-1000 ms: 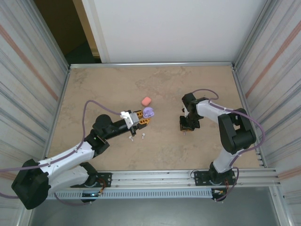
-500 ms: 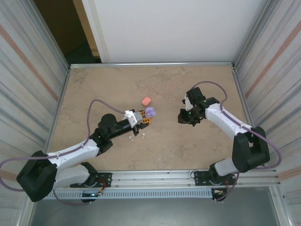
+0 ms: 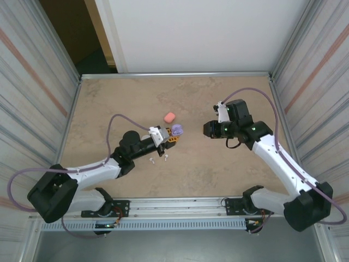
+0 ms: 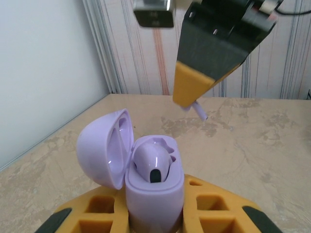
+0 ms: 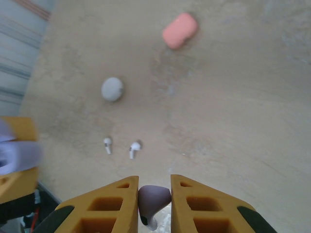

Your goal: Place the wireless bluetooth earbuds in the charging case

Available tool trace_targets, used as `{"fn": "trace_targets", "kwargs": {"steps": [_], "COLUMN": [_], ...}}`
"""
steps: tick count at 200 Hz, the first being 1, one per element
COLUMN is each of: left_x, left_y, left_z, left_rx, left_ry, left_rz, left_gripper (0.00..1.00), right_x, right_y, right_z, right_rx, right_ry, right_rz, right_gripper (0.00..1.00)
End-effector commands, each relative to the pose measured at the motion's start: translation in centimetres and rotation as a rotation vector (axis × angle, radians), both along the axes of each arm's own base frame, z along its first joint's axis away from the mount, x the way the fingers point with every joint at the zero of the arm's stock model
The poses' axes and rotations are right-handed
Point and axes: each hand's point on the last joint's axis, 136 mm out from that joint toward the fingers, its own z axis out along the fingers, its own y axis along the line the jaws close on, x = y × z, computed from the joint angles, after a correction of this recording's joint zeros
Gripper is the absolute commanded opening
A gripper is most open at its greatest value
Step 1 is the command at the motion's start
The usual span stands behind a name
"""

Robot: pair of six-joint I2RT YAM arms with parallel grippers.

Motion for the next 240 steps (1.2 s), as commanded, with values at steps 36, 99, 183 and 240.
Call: {"fn": "trace_targets", "kwargs": {"steps": [36,99,183,240], "left_x": [0.2,0.4,0.7,0.9], "left_y": [-1.2,-1.8,-2.0,-2.1], "left_z": [3.1,3.1,3.4,3.4], "left_rx": [-0.083,-0.093,-0.116,-0.137], "left_ry": [-0.045,-0.024,-0.002,0.020], "left_rz": [-0.044,-0.061,-0.060,-0.056], "left_gripper": [0.00,0.00,0.00,0.00], "right_x": [-1.7,-2.1,-1.1,-0.4], "right_y": [2.8,5.0,6.8,7.5], "right_z": [6.9,10.0,10.8,9.4], "right_rx": [0.122,0.154,0.162,0.120], "right_ry": [-0.207,-0.330,-0.447,-0.434], "right_rz": [0.088,0.124,0.071,0.064], "right_gripper": [0.19,0.19,0.19,0.19]}}
